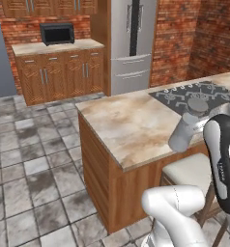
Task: Place the pitcher and cup on the dining counter for serving.
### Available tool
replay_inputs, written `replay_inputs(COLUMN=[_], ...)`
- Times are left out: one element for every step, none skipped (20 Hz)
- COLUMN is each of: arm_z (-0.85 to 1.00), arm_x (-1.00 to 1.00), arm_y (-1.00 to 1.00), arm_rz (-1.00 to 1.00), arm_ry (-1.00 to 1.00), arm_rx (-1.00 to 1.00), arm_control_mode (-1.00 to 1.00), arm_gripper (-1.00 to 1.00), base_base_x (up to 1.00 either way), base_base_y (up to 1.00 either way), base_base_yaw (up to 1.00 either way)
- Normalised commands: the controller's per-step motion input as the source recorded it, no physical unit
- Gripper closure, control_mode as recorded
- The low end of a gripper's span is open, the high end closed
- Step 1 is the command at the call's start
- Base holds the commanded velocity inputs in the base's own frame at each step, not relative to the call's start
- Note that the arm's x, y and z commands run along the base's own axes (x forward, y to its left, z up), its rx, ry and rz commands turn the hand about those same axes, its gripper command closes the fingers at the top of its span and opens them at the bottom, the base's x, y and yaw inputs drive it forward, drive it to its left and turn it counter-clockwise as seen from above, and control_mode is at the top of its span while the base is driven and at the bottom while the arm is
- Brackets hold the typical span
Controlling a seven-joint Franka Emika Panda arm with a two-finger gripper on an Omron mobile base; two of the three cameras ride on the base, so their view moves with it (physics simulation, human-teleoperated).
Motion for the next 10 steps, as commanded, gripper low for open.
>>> replay_inputs(arm_z=[-0.09, -0.1, -0.15, -0.16, -0.19, -0.21, -0.19, -0.09, -0.04, 0.0], arm_x=[0.12, 0.17, 0.21, 0.24, 0.29, 0.34, 0.39, 0.44, 0.47, 0.51], arm_y=[-0.36, -0.41, -0.38, -0.36, -0.36, -0.36, -0.31, -0.22, -0.2, -0.15], arm_rz=[0.27, 0.25, 0.23, 0.22, 0.21, 0.19, 0.17, 0.13, 0.11, 0.08], arm_ry=[-0.28, -0.26, -0.25, -0.25, -0.22, -0.19, -0.14, -0.04, 0.0, 0.0], arm_rx=[0.02, 0.03, 0.01, 0.01, 0.0, 0.0, 0.0, 0.0, 0.0, 0.0], arm_control_mode=[-1.0, -1.0, -1.0, -1.0, -1.0, -1.0, -1.0, -1.0, -1.0, -1.0], arm_gripper=[1.0, 1.0, 1.0, 1.0, 1.0, 1.0, 1.0, 1.0, 1.0, 1.0], base_base_x=[0.0, 0.0, 0.0, 0.0, 0.0, 0.0, 0.0, 0.0, 0.0, 0.0], base_base_y=[0.0, 0.0, 0.0, 0.0, 0.0, 0.0, 0.0, 0.0, 0.0, 0.0], base_base_yaw=[0.0, 0.0, 0.0, 0.0, 0.0, 0.0, 0.0, 0.0, 0.0, 0.0])
